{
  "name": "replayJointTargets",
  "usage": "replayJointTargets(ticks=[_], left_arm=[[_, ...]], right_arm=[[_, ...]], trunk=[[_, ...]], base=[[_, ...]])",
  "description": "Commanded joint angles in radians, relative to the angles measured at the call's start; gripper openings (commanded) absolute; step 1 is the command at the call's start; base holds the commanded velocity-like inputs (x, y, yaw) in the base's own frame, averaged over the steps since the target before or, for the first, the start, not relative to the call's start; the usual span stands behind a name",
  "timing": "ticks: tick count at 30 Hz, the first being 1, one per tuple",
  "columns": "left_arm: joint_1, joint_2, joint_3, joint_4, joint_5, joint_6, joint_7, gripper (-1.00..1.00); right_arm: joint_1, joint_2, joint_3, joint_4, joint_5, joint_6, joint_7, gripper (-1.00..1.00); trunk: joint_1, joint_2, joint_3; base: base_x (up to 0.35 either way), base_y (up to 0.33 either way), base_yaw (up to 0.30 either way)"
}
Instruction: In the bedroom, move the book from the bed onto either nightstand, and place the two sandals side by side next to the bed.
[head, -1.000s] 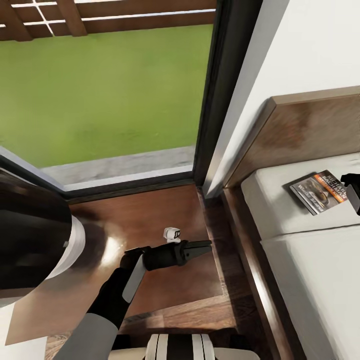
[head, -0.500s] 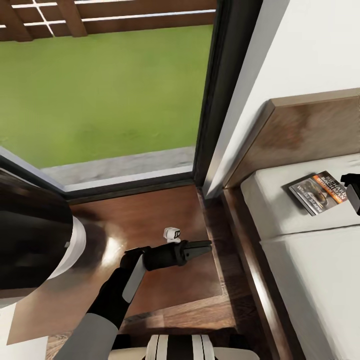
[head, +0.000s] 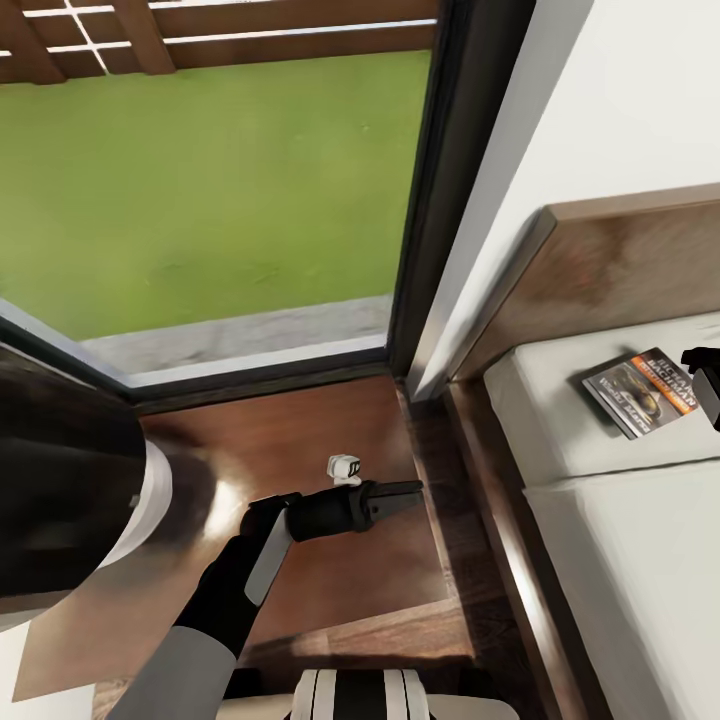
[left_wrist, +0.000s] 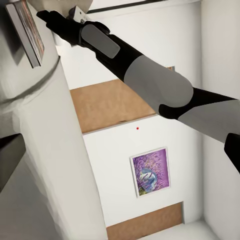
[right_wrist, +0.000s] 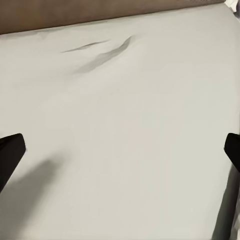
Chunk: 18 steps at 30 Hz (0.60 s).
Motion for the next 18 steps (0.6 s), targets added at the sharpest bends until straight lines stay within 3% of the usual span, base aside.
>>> replayJointTargets(ticks=[1,18], left_arm=[[0.0,0.0,0.0,0.0,0.005,0.01,-0.001,1.0],[0.0,0.0,-0.001,0.0,0.005,0.01,-0.001,1.0]], right_arm=[[0.0,0.001,-0.005,-0.001,0.01,0.006,0.0,1.0],[0.0,0.001,0.0,-0.004,0.011,0.004,0.001,1.0]], trunk=[[0.0,0.0,0.0],[0.0,0.0,0.0]], base=[[0.05,0.021,0.0],[0.007,0.003,0.0]])
